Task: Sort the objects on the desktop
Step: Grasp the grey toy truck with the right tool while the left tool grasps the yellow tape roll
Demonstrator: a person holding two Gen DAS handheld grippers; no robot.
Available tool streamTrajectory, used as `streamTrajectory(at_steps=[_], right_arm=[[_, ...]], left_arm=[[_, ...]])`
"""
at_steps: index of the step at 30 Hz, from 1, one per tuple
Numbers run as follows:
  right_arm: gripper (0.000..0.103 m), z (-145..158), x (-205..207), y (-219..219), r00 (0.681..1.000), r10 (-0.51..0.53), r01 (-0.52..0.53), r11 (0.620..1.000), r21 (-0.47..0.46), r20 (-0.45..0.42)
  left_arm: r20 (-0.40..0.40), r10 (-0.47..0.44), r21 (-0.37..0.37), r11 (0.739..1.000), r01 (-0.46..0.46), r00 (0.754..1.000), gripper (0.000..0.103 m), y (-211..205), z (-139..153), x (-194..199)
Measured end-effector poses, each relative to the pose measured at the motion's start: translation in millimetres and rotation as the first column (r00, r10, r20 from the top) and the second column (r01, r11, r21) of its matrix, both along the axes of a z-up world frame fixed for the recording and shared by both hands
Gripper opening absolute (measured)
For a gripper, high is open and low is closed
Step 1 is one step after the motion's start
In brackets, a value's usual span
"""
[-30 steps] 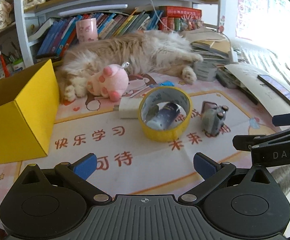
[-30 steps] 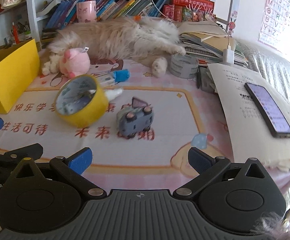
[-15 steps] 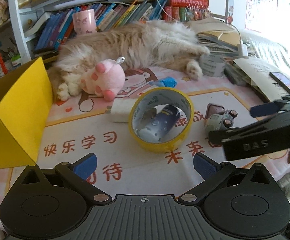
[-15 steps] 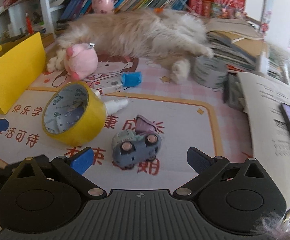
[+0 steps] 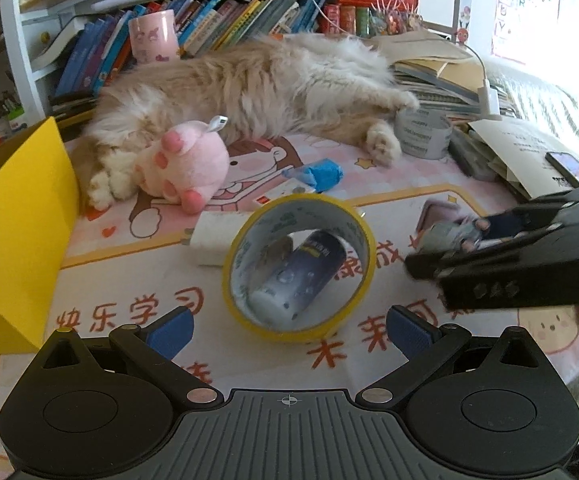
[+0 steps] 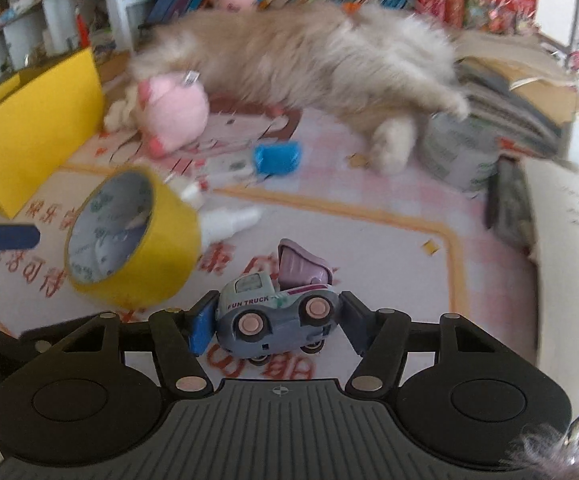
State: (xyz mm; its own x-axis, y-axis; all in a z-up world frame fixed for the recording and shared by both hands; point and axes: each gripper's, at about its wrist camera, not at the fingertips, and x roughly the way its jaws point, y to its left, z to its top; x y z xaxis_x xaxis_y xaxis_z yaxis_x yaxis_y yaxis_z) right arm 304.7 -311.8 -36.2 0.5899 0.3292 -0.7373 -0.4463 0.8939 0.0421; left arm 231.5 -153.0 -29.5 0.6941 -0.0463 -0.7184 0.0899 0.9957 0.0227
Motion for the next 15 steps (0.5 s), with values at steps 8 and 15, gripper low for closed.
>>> streamTrajectory(at_steps=[8, 15], right_arm=[[0.06, 16.1, 2.5, -27.0, 0.996, -0.09, 0.088, 0.994, 0.056, 0.016], [0.06, 21.2, -3.2, -31.5, 0.995, -0.09, 0.088, 0.995, 0.056, 0.04]], left_arm=[[0.002, 0.016, -0.034, 0.999, -0.016, 1.0, 0.103, -7.5, -7.0, 23.4], [-0.007, 0.025, -0.006, 1.0, -0.025, 1.0, 0.103, -13.2, -12.5, 34.0]])
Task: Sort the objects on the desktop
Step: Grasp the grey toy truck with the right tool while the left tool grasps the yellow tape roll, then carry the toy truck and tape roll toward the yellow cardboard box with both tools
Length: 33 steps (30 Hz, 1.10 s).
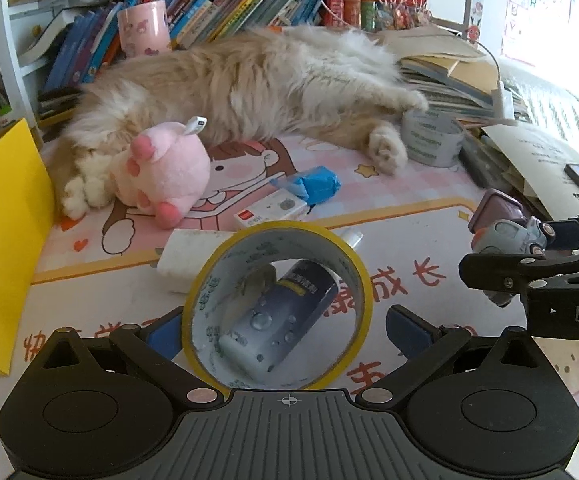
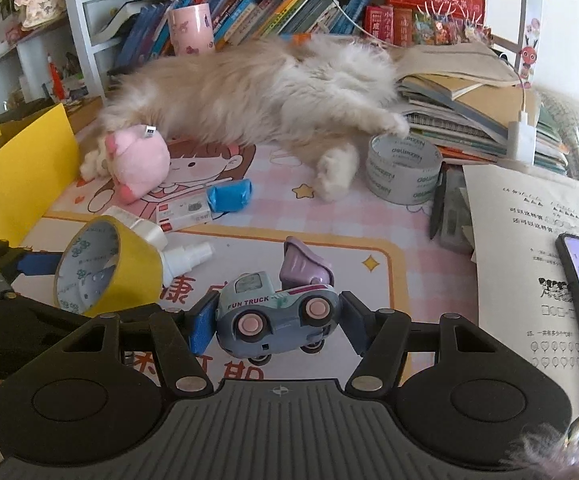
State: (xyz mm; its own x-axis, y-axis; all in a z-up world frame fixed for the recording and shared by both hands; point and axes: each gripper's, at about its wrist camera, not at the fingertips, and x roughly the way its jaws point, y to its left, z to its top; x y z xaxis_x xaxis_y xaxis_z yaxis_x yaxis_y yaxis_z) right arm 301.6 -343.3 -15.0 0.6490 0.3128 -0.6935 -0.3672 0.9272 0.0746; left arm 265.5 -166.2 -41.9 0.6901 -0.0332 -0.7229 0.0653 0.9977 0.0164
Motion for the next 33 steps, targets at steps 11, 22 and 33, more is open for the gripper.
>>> streamTrajectory(at_steps=[11, 22, 33], right_arm=[[0.06, 0.8, -1.5, 1.0, 1.0, -0.016, 0.016, 1.0, -0.008, 0.001], [0.06, 20.7, -12.0, 8.9, 0.999, -0.001, 0.001, 1.0, -0.001, 0.049], [0.06, 43.3, -37.8, 44.9, 0.991, 0.097, -0.099, 0.995, 0.022, 0.094]], left_arm=[[0.091, 0.078, -0.063, 0.995, -0.073, 0.993, 0.092, 21.8, 16.9, -14.2], [0.21, 0.195, -0.133, 0.977, -0.169, 0.958, 0.092, 57.7, 66.5, -52.9], [0.221, 0.217, -0.094, 0.975, -0.2, 0.951, 0.092, 77.2, 75.3, -90.7]])
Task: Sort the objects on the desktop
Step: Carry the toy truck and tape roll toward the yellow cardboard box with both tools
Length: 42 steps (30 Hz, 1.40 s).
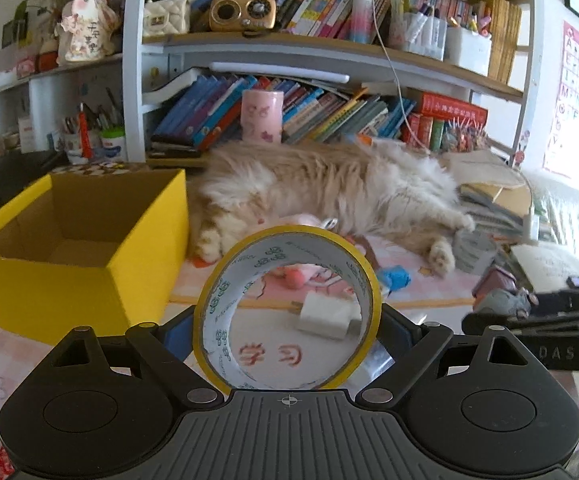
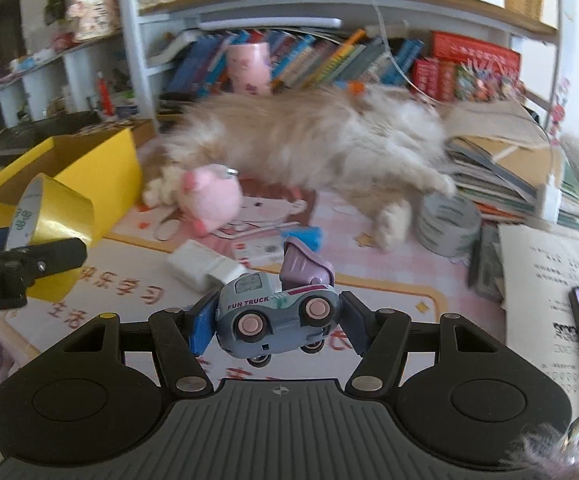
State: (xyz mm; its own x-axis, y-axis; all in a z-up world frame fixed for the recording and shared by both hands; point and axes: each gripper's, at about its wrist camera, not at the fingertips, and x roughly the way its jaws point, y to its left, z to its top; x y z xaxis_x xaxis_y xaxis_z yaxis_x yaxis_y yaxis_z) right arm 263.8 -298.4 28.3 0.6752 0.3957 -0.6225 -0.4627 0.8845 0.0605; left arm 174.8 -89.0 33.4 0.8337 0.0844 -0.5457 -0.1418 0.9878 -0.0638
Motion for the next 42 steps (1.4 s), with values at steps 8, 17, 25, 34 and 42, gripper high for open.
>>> streamTrajectory(at_steps=[8, 17, 25, 34, 42], right_arm=[[0.06, -4.1, -16.7, 24.6, 0.999, 0.017, -0.016, 1.0, 0.017, -0.037], [0.06, -2.8, -43.1, 46.2, 1.0, 0.002, -0.002, 1.0, 0.019, -0.019], [0.06, -4.0, -64.8, 57.1, 0.998, -0.047, 0.048, 0.999, 0.02, -0.035], [0.06, -4.7, -106.2, 79.7, 0.997, -0.071, 0.071, 0.997, -0.001, -0.039], [0.06, -9.9, -155.9, 102.6, 0.996, -0.088, 0.087, 0.996, -0.021, -0.033]], left_arm=[[-0.016, -0.019, 0.023, 1.0, 0.019, 1.0, 0.092, 16.4, 1.5, -21.0], [-0.013, -0.057, 0.04, 0.998, 0.058, 0.998, 0.092, 32.8, 2.8, -42.4], [-0.01, -0.086, 0.025, 0.996, 0.086, 0.996, 0.092, 49.9, -0.2, -67.2], [-0.031, -0.132, -0.005, 0.991, 0.132, 0.991, 0.092, 71.6, -1.9, -103.5], [-0.051, -0.177, -0.011, 0.984, 0.177, 0.983, 0.092, 90.5, -4.0, -139.2]])
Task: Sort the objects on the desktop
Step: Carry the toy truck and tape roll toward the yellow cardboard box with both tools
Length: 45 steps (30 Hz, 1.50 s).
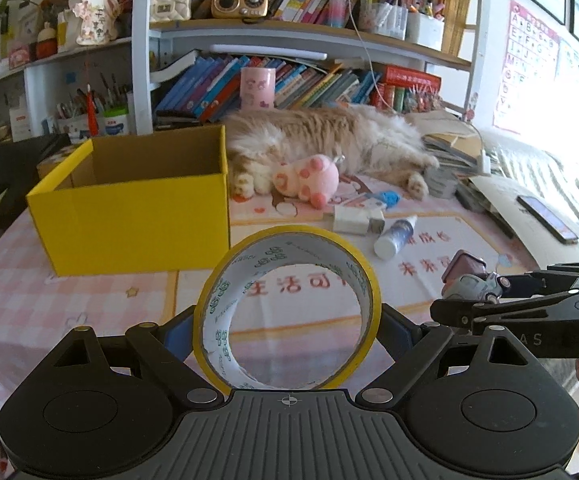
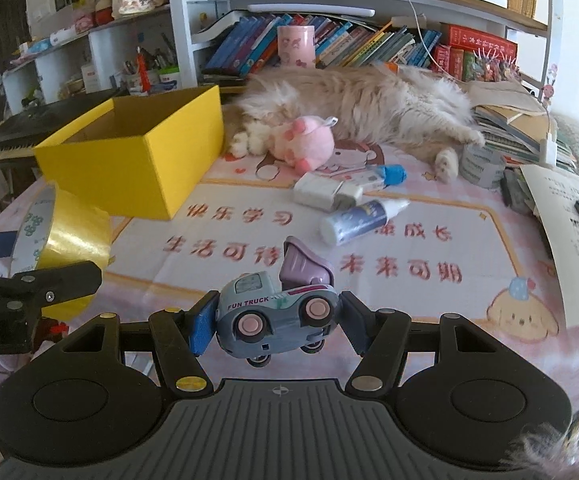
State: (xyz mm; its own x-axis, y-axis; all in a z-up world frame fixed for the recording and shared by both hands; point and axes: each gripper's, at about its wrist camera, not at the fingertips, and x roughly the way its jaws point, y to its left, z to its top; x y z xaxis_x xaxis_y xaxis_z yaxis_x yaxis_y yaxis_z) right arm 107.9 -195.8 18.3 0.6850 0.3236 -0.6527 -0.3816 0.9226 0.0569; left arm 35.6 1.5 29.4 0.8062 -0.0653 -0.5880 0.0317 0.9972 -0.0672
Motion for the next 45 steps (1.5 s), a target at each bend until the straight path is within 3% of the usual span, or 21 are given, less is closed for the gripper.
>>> streamTrajectory(at_steps=[15, 45], right_arm=[[0.06, -10.2, -52.9, 34.4, 1.0, 0.0, 0.0, 1.0, -0.002, -0.017], [0.06, -14.1, -59.6, 91.5, 0.977, 0.211, -0.213, 0.976, -0.049, -0.031]], left_arm=[[-0.02, 0.024, -0.015, 1.0, -0.024, 1.0, 0.092, 34.4, -4.5, -44.1], [-0.02, 0.138, -0.023, 0.99, -0.138, 0.99, 0.092, 65.8, -5.7, -63.6]])
